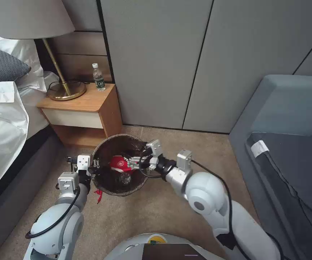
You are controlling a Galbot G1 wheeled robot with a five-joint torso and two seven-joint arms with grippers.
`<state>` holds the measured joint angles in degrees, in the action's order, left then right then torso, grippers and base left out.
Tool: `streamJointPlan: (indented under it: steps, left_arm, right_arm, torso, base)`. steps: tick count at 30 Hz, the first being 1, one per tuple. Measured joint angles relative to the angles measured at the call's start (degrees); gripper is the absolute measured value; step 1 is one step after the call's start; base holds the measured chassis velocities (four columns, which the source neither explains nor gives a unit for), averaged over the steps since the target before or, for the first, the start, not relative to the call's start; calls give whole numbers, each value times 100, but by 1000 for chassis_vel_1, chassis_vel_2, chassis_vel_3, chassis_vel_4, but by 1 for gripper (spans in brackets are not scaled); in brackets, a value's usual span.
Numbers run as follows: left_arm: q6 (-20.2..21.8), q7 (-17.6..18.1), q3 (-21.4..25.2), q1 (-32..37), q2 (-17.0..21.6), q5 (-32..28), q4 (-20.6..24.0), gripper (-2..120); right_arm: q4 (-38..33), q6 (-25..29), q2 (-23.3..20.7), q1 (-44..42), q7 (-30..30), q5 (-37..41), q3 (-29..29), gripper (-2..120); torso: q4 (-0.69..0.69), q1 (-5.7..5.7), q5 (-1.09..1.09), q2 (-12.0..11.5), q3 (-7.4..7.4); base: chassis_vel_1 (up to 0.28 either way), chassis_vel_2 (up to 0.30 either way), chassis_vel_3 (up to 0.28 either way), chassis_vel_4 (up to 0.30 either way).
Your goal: Pick up the trash bin, then pick up the garbage from the floor and place it into the trash bin.
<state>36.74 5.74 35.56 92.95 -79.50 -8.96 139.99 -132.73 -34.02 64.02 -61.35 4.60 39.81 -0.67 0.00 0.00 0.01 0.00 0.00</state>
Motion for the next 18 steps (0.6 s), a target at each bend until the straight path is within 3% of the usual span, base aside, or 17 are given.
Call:
streamJointPlan:
  steps: [3,5,6,10,15,18]
  left_arm:
    - [-1,1,20,2,1,-2,8,2]
    - [-7,4,34,7,-12,-4,19,2]
    - [-7,4,34,7,-12,-4,19,2]
    - [-57,19,76,31,-20,-4,19,2]
    - [-60,25,112,46,6,-43,38,2]
    - [-60,25,116,54,14,-79,53,2]
  right_arm:
    - [-128,214,-147,-146,-9,-137,-231,100]
    - [-138,599,-145,-426,-46,-931,-509,100]
    - [-138,599,-145,-426,-46,-931,-509,100]
    - [-2,1338,310,-1293,-143,-2280,-1079,100]
    - [89,1965,710,-2036,-155,-3246,-1782,100]
    - [89,2143,904,-2327,-114,-3357,-2090,100]
  torso:
    - [0,0,0,0,0]
    - [0,0,0,0,0]
    - [0,0,0,0,0]
    - [0,0,0,0,0]
    - [0,0,0,0,0]
    - [-1,0,0,0,0]
  base:
    - [0,0,0,0]
    - [0,0,0,0]
    - [0,0,0,0]
    - [0,0,0,0]
    - [0,0,0,0]
    - [0,0,0,0]
